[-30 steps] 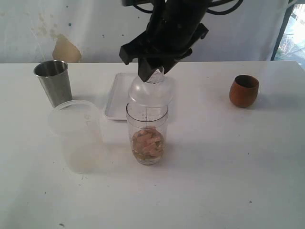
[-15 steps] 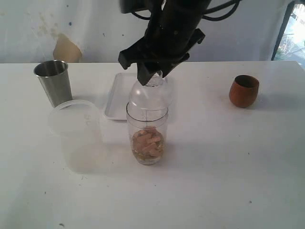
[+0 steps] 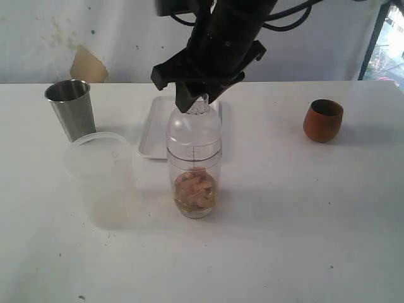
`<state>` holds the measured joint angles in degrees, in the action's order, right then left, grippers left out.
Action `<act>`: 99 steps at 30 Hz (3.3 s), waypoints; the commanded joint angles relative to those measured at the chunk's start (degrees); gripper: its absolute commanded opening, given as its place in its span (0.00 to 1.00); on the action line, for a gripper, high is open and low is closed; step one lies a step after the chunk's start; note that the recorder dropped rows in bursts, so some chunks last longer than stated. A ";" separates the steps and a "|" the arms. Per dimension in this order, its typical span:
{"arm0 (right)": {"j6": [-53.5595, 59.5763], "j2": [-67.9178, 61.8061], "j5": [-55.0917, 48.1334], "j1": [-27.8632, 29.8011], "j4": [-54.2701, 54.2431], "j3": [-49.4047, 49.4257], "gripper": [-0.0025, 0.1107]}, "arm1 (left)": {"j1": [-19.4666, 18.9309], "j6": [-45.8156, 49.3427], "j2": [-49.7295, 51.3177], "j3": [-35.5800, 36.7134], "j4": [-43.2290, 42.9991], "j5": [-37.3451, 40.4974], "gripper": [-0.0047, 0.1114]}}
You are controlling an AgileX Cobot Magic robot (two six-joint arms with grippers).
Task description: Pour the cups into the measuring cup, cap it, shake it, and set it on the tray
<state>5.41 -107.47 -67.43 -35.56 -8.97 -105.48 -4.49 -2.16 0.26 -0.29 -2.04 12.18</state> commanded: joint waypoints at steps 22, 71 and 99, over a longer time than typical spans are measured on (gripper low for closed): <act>2.47 -0.09 3.01 -0.01 -0.37 3.54 0.02 | 0.04 -0.12 -0.26 0.29 0.71 -0.57 0.04; 8.31 7.37 7.01 -0.01 -1.21 3.54 0.14 | 0.04 -0.12 -0.26 0.29 0.71 -0.57 0.04; 16.45 8.00 17.13 -0.01 -2.93 16.95 0.02 | 0.04 -0.12 -0.26 0.29 0.71 -0.57 0.04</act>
<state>21.12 -100.19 -50.62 -35.56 -11.76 -89.09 -4.49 -2.16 0.26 -0.29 -2.04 12.18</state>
